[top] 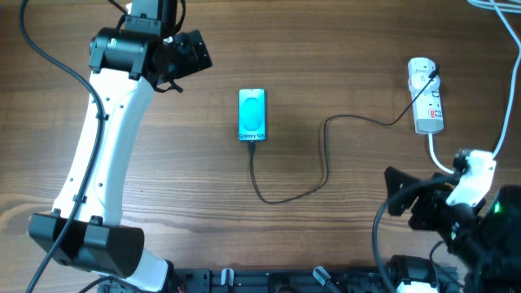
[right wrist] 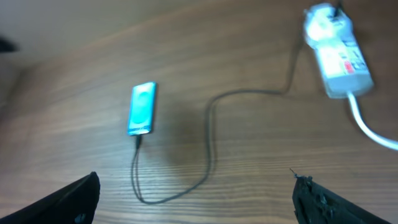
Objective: Plug charger to phone and switch on socket
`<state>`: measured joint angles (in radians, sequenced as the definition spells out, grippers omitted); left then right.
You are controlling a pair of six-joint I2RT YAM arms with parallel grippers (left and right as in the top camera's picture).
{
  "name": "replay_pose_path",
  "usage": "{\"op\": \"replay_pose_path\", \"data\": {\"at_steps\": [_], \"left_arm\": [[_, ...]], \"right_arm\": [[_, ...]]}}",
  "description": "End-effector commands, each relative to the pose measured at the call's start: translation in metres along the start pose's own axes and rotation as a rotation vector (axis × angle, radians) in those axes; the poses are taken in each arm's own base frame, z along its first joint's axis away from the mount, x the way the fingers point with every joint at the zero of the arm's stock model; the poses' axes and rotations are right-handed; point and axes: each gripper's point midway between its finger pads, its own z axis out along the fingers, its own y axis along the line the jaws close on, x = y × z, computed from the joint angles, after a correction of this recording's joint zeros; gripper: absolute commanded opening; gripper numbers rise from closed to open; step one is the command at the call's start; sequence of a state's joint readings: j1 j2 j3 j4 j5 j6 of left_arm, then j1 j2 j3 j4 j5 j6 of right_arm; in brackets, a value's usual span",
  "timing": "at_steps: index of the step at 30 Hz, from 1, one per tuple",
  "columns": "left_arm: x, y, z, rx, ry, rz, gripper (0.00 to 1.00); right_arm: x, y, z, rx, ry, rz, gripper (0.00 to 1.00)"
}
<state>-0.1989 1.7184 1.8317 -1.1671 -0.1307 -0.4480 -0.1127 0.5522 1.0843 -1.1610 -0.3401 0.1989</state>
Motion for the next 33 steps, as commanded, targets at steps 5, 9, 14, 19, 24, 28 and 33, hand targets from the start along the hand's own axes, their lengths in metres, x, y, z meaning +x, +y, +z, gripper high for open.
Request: {"op": "replay_pose_path", "data": {"at_steps": [5,9,14,19,24,28,33], "left_arm": [[0.001,0.001,0.003,-0.011,0.001,-0.007,1.0],[0.001,0.001,0.003,-0.011,0.001,-0.007,1.0],[0.001,0.001,0.003,-0.011,0.001,-0.007,1.0],[0.001,0.001,0.003,-0.011,0.001,-0.007,1.0],[0.001,0.001,0.003,-0.011,0.001,-0.007,1.0],[0.001,0.002,0.003,-0.011,0.002,-0.007,1.0],[0.001,0.001,0.003,-0.011,0.001,-0.007,1.0]], "right_arm": [[0.027,0.014,0.018,-0.141,-0.069,-0.123,1.0],[0.034,0.016,0.028,-0.194,-0.16,-0.173,1.0],[0.04,0.013,0.039,-0.219,-0.258,-0.205,1.0],[0.042,0.007,0.054,-0.234,-0.358,-0.23,1.0],[0.039,0.006,0.065,-0.253,-0.438,-0.253,1.0],[0.026,0.008,0.073,-0.267,-0.552,-0.306,1.0],[0.018,0.006,0.077,-0.261,-0.657,-0.347,1.0]]}}
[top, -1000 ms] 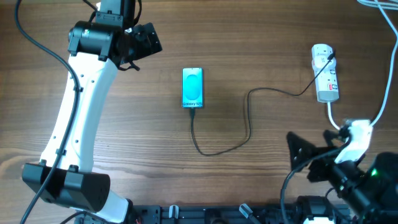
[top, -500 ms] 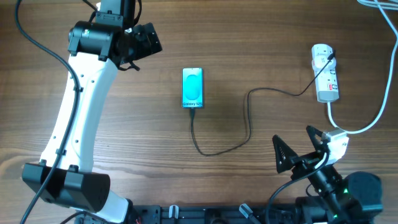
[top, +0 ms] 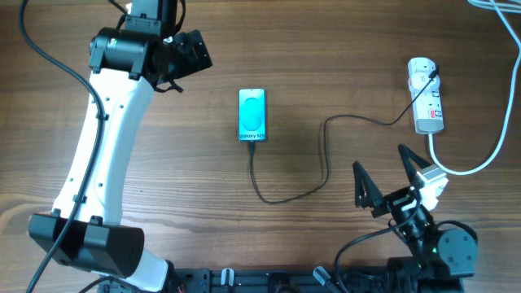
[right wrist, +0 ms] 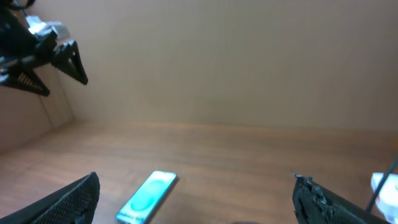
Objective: Plug charger to phone and switch on socket
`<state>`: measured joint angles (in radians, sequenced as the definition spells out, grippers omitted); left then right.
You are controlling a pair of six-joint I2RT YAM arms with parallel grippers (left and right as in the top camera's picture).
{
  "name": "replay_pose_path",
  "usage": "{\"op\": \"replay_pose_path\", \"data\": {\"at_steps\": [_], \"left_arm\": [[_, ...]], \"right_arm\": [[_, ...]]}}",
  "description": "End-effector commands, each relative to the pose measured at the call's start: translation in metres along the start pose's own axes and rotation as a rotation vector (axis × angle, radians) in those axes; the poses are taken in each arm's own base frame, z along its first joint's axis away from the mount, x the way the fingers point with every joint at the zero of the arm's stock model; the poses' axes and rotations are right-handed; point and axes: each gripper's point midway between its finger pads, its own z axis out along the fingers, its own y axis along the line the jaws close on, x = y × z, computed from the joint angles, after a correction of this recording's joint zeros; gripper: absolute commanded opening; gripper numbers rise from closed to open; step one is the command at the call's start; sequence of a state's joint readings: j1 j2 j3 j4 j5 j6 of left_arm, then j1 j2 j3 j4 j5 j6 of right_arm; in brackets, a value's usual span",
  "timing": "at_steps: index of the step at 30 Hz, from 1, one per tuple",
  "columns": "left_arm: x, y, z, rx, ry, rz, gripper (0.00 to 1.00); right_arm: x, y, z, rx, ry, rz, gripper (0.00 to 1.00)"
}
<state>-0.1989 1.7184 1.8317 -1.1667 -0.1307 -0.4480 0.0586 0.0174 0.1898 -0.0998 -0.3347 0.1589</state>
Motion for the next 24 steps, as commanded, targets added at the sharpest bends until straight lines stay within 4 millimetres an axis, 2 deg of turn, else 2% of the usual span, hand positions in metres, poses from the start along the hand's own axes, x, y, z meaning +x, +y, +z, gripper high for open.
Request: {"op": "replay_pose_path", "data": {"at_steps": [1,9,17,24], "left_arm": [[0.001,0.001,0.003,-0.011,0.002,-0.007,1.0],[0.001,0.001,0.003,-0.011,0.002,-0.007,1.0],[0.001,0.002,0.003,-0.011,0.002,-0.007,1.0],[0.001,0.002,0.003,-0.011,0.002,-0.007,1.0]], "right_arm": [[0.0,-0.005,0.003,0.016,-0.06,-0.046,1.0],[0.006,-0.022,0.006,0.096,-0.131,-0.058,1.0],[0.009,-0.023,0.007,0.106,-0.142,-0.166,1.0],[0.028,-0.038,0.007,0.173,-0.065,-0.139,1.0]]}}
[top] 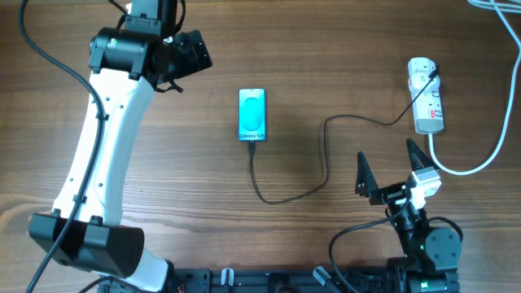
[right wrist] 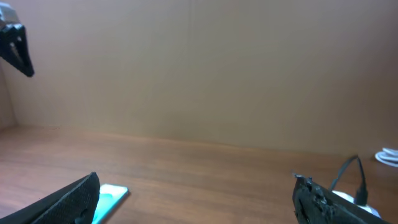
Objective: Plug charger to phone and switch on socket
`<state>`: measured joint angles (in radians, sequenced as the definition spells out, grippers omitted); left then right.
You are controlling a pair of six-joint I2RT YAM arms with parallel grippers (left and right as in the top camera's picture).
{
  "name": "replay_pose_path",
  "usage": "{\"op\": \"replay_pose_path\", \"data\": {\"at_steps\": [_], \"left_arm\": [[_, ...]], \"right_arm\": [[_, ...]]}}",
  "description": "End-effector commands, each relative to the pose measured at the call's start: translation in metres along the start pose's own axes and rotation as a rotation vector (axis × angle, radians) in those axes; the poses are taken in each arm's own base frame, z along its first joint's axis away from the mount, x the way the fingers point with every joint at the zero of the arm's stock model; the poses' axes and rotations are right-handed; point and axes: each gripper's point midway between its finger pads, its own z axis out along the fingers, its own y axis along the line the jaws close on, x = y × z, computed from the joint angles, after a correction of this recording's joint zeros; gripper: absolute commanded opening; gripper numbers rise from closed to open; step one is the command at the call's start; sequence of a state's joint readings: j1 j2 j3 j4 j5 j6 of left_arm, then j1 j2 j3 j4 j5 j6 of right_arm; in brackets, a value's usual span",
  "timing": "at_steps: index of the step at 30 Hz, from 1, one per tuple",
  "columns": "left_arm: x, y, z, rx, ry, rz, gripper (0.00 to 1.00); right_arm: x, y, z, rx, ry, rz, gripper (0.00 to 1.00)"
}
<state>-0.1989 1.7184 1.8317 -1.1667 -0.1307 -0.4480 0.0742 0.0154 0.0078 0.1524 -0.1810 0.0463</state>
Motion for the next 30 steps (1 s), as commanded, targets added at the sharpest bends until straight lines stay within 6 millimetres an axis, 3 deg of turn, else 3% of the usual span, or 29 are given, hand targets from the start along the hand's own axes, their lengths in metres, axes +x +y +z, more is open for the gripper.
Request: {"op": "replay_pose_path", "data": {"at_steps": [1,5,8,13,30], "left_arm": [[0.001,0.002,0.003,-0.011,0.002,-0.007,1.0],[0.001,0.002,0.003,-0.011,0.002,-0.007,1.0],[0.001,0.001,0.003,-0.011,0.002,-0.007,1.0],[0.001,0.002,0.003,-0.011,0.002,-0.007,1.0],[0.001,0.001,0.003,-0.011,0.002,-0.007,1.0]], "right_arm": [[0.011,-0.009,-0.001,0.049,0.04,-0.009,1.0],[0.034,-0.026,-0.005,0.13,0.131,0.044,1.0],[0.034,-0.037,-0.007,0.193,0.131,0.044,1.0],[0.035,-0.037,-0.007,0.185,0.141,-0.031,1.0],[0.035,-0.038,-0.007,0.19,0.142,-0.023,1.0]]}}
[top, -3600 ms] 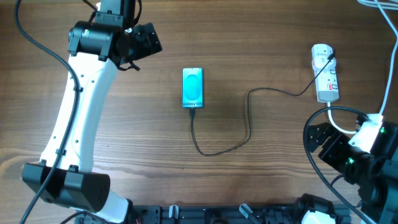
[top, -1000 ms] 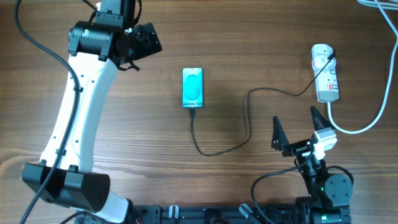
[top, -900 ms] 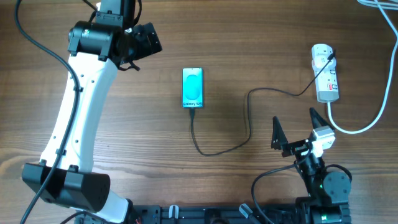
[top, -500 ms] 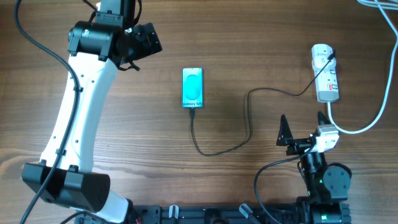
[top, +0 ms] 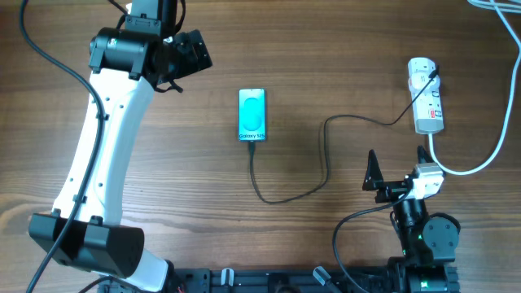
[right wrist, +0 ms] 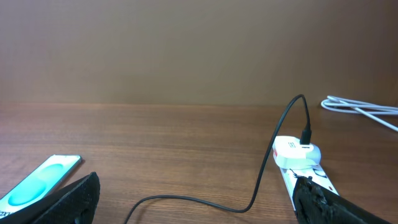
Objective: Plug charger to phone and switch on socket
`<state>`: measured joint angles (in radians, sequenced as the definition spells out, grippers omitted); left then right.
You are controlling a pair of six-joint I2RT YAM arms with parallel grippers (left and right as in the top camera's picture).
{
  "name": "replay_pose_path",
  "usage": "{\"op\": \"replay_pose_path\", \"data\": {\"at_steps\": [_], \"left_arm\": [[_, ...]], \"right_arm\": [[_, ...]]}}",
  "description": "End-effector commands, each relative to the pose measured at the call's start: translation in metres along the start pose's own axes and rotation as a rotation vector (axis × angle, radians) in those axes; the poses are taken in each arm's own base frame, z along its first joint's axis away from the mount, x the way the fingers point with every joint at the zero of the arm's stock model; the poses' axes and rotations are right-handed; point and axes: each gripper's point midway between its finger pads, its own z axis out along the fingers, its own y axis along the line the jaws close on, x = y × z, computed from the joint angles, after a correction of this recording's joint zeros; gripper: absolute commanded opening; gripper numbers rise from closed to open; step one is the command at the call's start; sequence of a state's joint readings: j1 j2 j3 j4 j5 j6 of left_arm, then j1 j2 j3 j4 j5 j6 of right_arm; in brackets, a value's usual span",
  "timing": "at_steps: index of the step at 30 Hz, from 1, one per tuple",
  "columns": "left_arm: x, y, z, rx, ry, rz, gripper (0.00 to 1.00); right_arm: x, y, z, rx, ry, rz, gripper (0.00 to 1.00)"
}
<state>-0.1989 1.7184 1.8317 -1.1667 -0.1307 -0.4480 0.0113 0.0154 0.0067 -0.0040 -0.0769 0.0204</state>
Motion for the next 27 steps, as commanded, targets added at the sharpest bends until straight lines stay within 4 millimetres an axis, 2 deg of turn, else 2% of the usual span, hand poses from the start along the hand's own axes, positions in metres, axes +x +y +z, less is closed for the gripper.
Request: {"op": "replay_pose_path", "data": {"at_steps": [1,27], "left_arm": [[0.0008,0.0015,0.0029,-0.011,0.002,-0.007,1.0],[0.0008,0.0015,0.0029,-0.011,0.002,-0.007,1.0]], "right_arm": [[-0.0018,-0.0032,-0.0007,0.018,-0.01,-0.011,1.0],[-0.0029,-0.0032,-0.0007,0.018,-0.014,-0.021,1.0]]}}
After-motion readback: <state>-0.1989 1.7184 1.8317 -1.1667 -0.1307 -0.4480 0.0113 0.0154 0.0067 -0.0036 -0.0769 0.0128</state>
